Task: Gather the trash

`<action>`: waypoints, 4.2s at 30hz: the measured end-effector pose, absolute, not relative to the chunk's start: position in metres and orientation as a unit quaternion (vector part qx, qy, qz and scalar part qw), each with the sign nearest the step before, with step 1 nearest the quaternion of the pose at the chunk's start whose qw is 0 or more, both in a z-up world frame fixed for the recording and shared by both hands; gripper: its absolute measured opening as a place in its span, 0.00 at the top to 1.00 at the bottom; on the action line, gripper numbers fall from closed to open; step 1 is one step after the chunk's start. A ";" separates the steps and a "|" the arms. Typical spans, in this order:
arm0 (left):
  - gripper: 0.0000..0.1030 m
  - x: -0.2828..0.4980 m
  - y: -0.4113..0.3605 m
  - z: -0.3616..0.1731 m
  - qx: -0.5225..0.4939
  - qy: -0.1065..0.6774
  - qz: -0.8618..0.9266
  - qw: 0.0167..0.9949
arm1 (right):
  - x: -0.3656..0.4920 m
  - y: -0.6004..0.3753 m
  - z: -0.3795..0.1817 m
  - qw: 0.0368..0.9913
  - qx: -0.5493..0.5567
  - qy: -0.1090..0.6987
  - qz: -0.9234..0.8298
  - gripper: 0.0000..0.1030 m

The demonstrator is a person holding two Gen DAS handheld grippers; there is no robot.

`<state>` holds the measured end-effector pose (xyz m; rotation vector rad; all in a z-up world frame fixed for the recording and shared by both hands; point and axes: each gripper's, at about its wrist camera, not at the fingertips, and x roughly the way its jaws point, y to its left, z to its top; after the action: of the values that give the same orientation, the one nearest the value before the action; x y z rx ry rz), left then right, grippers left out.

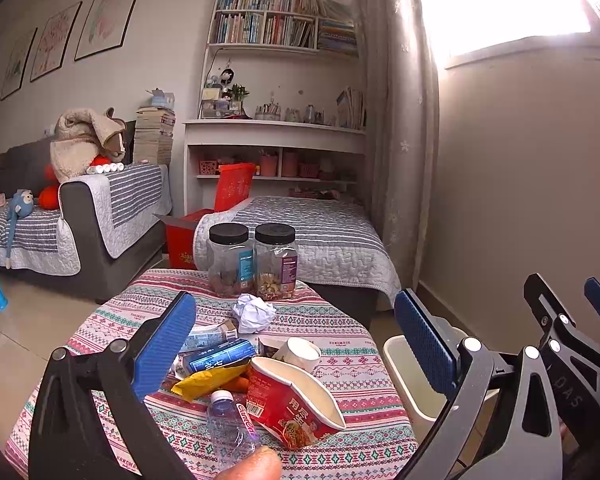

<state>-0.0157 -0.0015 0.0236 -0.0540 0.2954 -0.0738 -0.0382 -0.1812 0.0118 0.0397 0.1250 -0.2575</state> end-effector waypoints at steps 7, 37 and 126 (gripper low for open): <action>0.06 -0.014 0.000 0.022 -0.029 0.154 -0.035 0.987 | -0.037 -0.184 0.012 0.989 0.022 0.067 -0.127 0.06; 0.06 0.009 0.010 0.000 -0.026 0.236 0.000 0.971 | -0.005 -0.186 -0.001 0.980 0.030 0.168 -0.104 0.06; 0.39 0.136 -0.065 -0.064 -0.023 0.369 -0.123 0.921 | 0.146 -0.300 -0.077 0.904 0.085 0.395 -0.138 0.43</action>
<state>0.1362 -0.0649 -0.0637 -0.0471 0.7571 -0.2528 0.1464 -0.3001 -0.0767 0.1751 0.8167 -0.2847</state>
